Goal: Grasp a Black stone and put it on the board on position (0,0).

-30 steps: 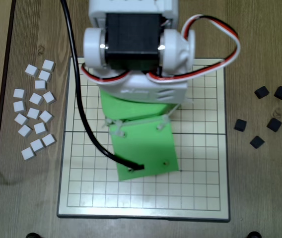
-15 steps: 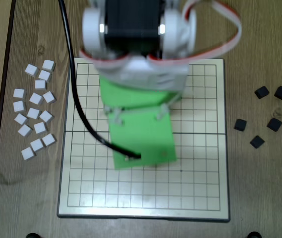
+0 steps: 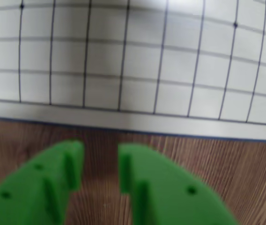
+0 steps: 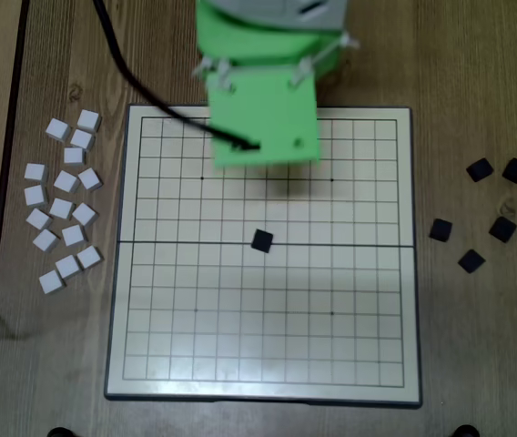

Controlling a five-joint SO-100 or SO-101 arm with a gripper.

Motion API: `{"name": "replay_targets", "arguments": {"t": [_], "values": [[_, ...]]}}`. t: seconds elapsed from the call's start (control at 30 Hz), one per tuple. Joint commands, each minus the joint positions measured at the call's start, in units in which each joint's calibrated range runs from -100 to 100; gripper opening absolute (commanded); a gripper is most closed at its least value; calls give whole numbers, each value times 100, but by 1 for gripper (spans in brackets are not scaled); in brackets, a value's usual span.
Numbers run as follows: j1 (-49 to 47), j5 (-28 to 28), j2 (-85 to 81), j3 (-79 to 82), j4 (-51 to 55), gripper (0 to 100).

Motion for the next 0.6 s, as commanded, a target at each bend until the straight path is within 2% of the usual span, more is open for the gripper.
{"name": "replay_targets", "arguments": {"t": [0.0,0.27,0.57], "values": [[142,0,-1168,795,-272,6],[315,5,-2838,2920,-735,6],[388,15,-4093,4418,-1091,6]]}}
